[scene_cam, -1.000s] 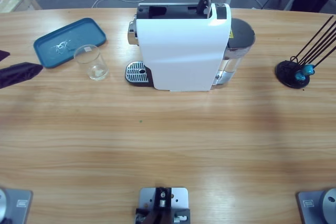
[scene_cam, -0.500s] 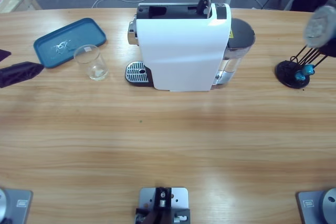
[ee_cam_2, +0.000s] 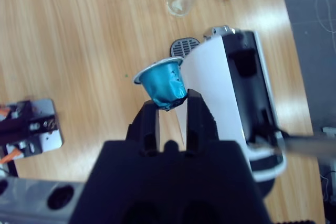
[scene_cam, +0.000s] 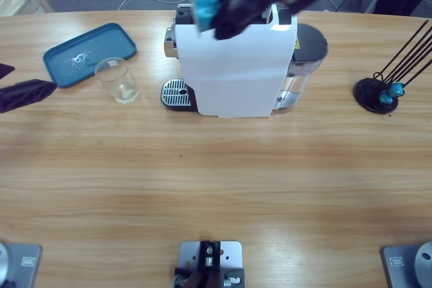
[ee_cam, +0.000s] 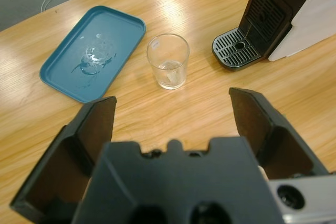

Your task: Pour coffee

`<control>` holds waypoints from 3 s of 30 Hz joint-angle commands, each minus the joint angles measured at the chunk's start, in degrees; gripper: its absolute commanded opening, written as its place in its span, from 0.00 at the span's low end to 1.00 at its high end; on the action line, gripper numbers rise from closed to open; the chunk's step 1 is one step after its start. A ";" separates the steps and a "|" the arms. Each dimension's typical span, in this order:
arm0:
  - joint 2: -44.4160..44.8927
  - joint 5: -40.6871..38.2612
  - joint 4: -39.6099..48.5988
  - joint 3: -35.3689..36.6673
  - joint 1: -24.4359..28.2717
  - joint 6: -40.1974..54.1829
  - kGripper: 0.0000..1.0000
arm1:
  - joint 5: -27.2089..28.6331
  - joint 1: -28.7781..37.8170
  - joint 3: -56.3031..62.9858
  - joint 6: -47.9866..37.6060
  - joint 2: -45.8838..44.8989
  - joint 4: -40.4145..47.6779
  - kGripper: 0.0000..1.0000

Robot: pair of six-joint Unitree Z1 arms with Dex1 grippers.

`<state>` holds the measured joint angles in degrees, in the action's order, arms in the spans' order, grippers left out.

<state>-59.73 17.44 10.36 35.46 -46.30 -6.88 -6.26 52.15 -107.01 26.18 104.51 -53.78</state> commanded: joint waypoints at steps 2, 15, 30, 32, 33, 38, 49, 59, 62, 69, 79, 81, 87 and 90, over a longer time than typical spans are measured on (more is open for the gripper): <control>-1.61 -0.54 -0.51 -1.89 -0.28 0.38 0.93 | 0.10 0.55 -6.89 0.87 10.95 -0.58 0.00; -1.88 -0.47 -0.51 -1.97 -0.28 0.34 0.93 | 9.07 -4.57 -8.83 0.19 12.23 -0.54 0.00; -2.32 -0.47 -0.58 -1.89 -0.28 0.38 0.93 | 8.65 -4.78 -12.29 -0.52 16.63 -0.66 0.00; -2.32 -0.47 -0.60 -1.89 -0.28 0.38 0.93 | 8.84 -4.78 -12.39 -0.52 16.87 -1.09 0.00; -2.32 -0.47 -0.60 -1.89 -0.26 0.38 0.93 | 8.96 -4.78 -12.34 -0.52 16.87 -1.16 0.00; -2.32 -0.49 -0.60 -1.89 -0.28 0.38 0.93 | 9.16 -4.78 -12.34 -0.94 16.89 -1.16 0.00; -2.32 -0.47 -0.60 -1.89 -0.28 0.38 0.93 | 8.95 -4.78 -10.48 -1.66 17.63 -1.51 0.00; -2.32 -0.39 -0.87 -1.89 -0.28 0.29 1.00 | 9.23 -5.15 -9.76 -1.92 17.79 -1.51 0.00; -2.32 -0.39 -0.87 -1.89 -0.28 0.29 1.00 | 9.56 -5.51 -9.79 -2.03 17.75 -1.59 0.00; -2.23 -0.39 -0.87 -1.89 -0.28 0.29 1.00 | 9.44 -5.57 -9.74 -2.27 18.49 -1.59 0.00; -2.16 -0.39 -0.87 -1.89 -0.28 0.29 0.99 | 9.09 -5.57 -11.20 -2.45 20.09 -2.56 0.00; -2.14 -0.31 -0.87 -1.89 -0.28 0.29 0.99 | 8.98 -5.48 -11.22 -2.54 20.21 -2.68 0.00; -2.14 -0.35 -0.87 -1.89 -0.28 0.29 0.99 | 8.89 -5.20 -11.29 -2.54 20.19 -3.74 0.00; -2.18 -0.39 -0.95 -1.89 -0.26 0.29 0.99 | 8.72 -4.79 -11.29 -2.54 20.23 -4.13 0.01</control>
<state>-60.44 17.44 10.16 35.46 -46.30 -6.88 2.87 47.05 -120.19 24.41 119.46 -56.13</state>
